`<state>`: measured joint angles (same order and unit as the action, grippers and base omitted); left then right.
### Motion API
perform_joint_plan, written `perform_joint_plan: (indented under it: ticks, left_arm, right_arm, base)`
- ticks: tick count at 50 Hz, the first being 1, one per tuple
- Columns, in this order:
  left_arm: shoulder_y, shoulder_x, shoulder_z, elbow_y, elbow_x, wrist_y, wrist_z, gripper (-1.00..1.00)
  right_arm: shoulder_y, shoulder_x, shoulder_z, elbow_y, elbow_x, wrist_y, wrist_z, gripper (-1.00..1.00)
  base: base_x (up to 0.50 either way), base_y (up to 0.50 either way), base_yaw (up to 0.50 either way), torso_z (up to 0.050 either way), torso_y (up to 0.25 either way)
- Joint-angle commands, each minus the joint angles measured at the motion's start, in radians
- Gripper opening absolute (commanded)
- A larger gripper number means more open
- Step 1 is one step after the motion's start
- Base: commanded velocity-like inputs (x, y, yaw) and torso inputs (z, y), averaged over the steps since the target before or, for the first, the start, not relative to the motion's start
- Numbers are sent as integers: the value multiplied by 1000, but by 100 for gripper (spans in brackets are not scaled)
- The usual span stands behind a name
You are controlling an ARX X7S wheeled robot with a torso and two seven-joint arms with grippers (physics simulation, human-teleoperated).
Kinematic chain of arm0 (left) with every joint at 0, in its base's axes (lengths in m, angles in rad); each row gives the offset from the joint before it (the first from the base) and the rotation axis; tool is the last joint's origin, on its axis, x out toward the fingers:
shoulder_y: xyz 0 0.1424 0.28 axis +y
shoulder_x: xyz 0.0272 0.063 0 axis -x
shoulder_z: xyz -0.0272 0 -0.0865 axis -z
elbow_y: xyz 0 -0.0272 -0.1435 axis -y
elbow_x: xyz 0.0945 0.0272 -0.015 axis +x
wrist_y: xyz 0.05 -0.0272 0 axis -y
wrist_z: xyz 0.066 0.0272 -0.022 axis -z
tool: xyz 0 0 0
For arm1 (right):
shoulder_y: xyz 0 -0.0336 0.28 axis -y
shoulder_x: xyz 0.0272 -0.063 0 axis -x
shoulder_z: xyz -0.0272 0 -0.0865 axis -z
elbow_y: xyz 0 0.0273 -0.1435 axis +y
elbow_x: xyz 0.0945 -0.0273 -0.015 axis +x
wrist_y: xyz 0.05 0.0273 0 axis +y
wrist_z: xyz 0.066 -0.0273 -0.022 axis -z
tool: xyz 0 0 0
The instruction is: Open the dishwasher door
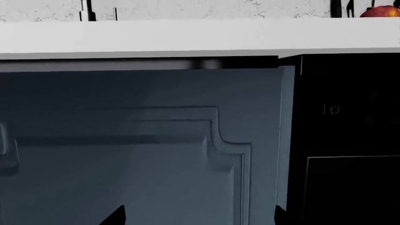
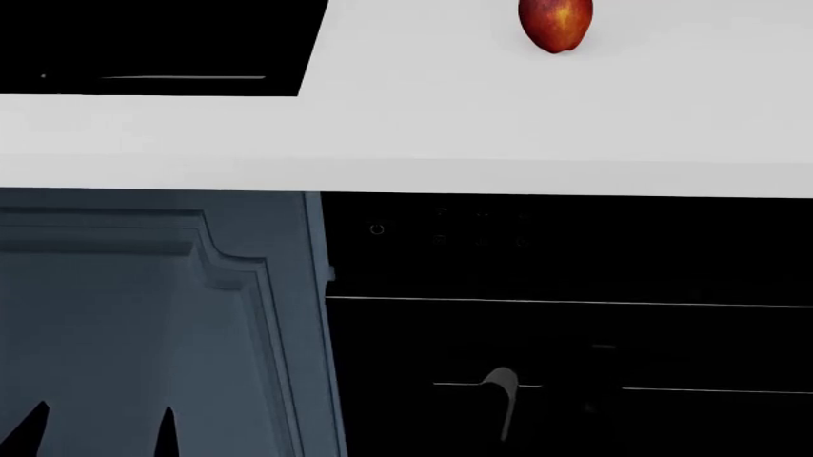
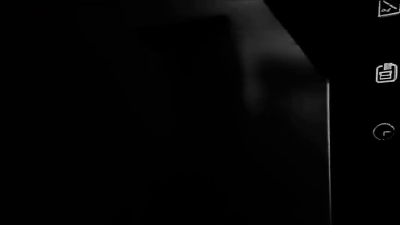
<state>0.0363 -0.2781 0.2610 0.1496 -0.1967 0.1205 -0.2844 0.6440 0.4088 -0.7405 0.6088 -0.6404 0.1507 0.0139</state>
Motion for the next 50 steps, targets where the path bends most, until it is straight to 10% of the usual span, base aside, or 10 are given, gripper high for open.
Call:
perform_joint_plan:
  ticks: [1,50]
  left_arm:
    - [-1,-8,4,17,-1,-11,-5,100]
    - [16,-47,-18,47,-20,6,-28,100]
  right_arm:
    - [-149,89,37,-308,26,93,-63,-100]
    - [-648,247,72,-775,44,190,22,-100]
  base:
    - [0,0,0,0,0]
    - [-1,0,1,1,2]
